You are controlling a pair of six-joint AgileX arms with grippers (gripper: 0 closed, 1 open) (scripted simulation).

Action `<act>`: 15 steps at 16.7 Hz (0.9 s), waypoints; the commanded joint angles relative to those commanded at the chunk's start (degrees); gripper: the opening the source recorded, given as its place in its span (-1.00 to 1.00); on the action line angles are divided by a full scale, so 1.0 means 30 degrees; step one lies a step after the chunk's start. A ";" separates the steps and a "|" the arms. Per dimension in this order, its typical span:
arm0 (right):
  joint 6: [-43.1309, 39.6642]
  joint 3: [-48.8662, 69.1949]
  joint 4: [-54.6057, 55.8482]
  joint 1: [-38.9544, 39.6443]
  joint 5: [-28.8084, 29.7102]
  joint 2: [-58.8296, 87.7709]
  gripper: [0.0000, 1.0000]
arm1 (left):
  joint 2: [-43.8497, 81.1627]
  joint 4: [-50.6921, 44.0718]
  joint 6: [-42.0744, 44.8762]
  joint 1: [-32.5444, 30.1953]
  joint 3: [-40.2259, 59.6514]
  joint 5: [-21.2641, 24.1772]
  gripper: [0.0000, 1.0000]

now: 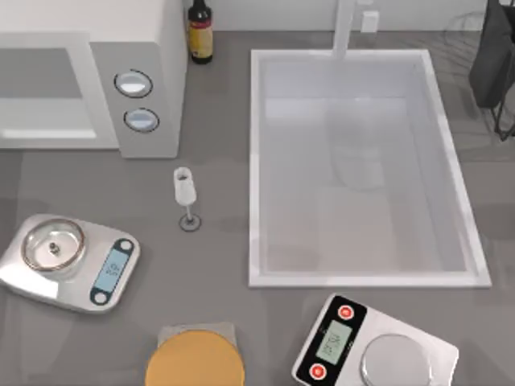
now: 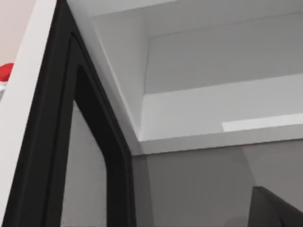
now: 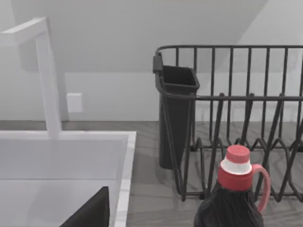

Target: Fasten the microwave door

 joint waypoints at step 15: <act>0.0000 0.0000 0.0000 0.0000 0.0000 0.0000 1.00 | 1.6760 -1.4490 1.0999 1.3543 1.7050 0.9154 -1.00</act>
